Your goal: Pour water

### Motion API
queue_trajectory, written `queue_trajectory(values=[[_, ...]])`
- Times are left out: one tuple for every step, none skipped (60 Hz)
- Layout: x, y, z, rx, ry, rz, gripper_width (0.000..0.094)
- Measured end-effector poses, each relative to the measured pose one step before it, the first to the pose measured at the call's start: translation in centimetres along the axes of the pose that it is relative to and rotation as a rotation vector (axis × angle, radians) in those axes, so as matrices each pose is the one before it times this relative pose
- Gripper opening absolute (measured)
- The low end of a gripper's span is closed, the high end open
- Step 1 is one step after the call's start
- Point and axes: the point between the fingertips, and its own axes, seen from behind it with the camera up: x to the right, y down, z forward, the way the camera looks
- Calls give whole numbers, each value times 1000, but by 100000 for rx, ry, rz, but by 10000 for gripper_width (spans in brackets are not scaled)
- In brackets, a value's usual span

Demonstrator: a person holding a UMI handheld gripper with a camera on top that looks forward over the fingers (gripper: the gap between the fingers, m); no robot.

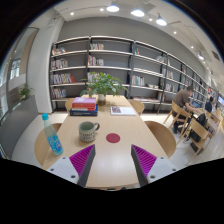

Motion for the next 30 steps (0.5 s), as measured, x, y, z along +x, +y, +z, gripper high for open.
queue_trajectory(values=[[-118, 88, 18, -249, -207, -193, 723], [-168, 114, 39, -308, -213, -161, 721], [-280, 152, 48, -419, -384, -114, 718], [-391, 172, 61, -472, -607, -118, 712], [-512, 202, 99, -397, -672, -145, 710], [-578, 174, 88, -304, -705, -165, 712], [-1102, 365, 614, -54, -388, -184, 711], [-691, 158, 144, -245, -608, -109, 712], [-607, 166, 107, -226, -564, 3, 712], [-645, 140, 151, -215, -594, -22, 712], [-763, 157, 160, -143, -723, -124, 712], [-903, 162, 162, -26, -838, -152, 712], [-993, 162, 183, 130, -958, -157, 713], [-33, -147, -441, 79, -1508, -82, 712], [-1501, 512, 1002, 629, -714, 15, 713], [-950, 147, 211, 344, -1073, -4, 712], [-959, 103, 333, 314, -1123, -44, 713], [-963, 136, 258, 226, -1175, -57, 712], [-1012, 180, 297, 130, -1243, -106, 712], [-1082, 168, 349, 113, -1384, -133, 711], [-1093, 201, 370, 75, -1458, -208, 713], [-1105, 233, 435, 18, -1452, -274, 713], [-991, 174, 491, 34, -1221, -356, 718], [-902, 174, 423, 21, -994, -400, 723], [-337, -368, -505, -266, -1433, -395, 721], [-1404, 445, 860, 224, -572, -626, 721], [-863, 109, 433, -168, -925, -536, 721], [-714, 127, 446, -312, -728, -260, 722], [-599, 122, 443, -192, -475, -71, 720], [-481, -42, 471, 232, -224, -75, 720]])
